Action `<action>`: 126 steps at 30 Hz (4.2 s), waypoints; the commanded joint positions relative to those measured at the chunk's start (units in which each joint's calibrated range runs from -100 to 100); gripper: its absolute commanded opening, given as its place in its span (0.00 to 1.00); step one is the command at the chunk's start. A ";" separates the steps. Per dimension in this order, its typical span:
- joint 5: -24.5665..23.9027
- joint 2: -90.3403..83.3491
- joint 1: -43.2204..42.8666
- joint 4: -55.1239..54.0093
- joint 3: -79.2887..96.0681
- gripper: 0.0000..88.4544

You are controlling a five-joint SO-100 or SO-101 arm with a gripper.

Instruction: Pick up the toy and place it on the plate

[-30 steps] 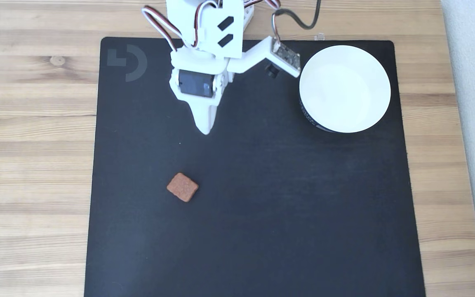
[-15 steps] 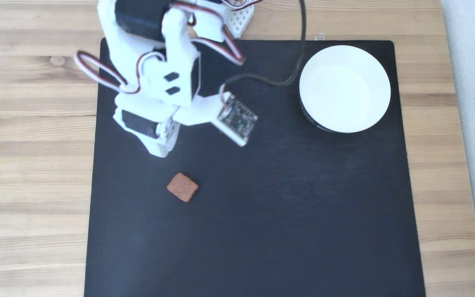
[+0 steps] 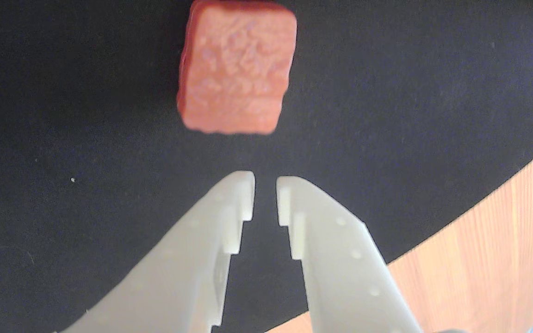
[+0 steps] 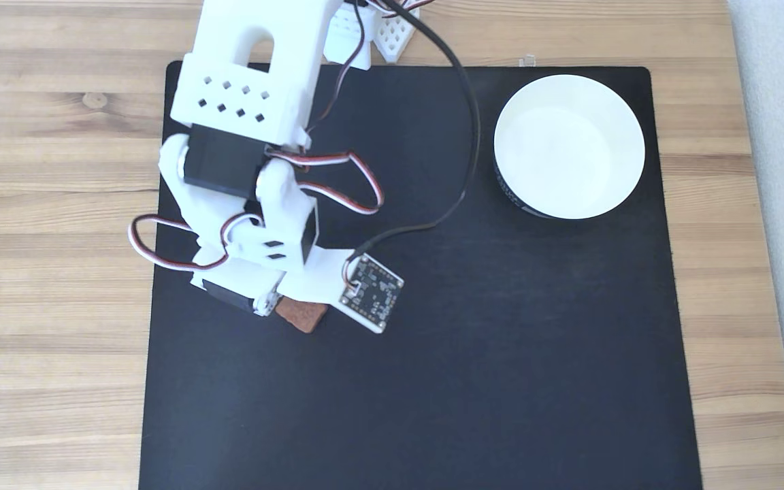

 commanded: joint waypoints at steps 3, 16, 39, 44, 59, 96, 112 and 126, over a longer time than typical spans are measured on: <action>-0.11 2.64 -0.18 9.19 -12.40 0.03; -0.06 9.31 -1.02 11.39 -17.36 0.03; -0.16 9.48 -1.69 10.29 -17.36 0.03; -0.22 9.56 -1.69 11.39 -17.36 0.17; -2.83 9.56 -1.77 14.95 -17.36 0.44; -16.34 13.64 -4.36 14.27 -16.72 0.44; -16.29 19.81 -4.87 10.97 -16.54 0.44; -16.29 19.90 -4.87 10.97 -16.54 0.18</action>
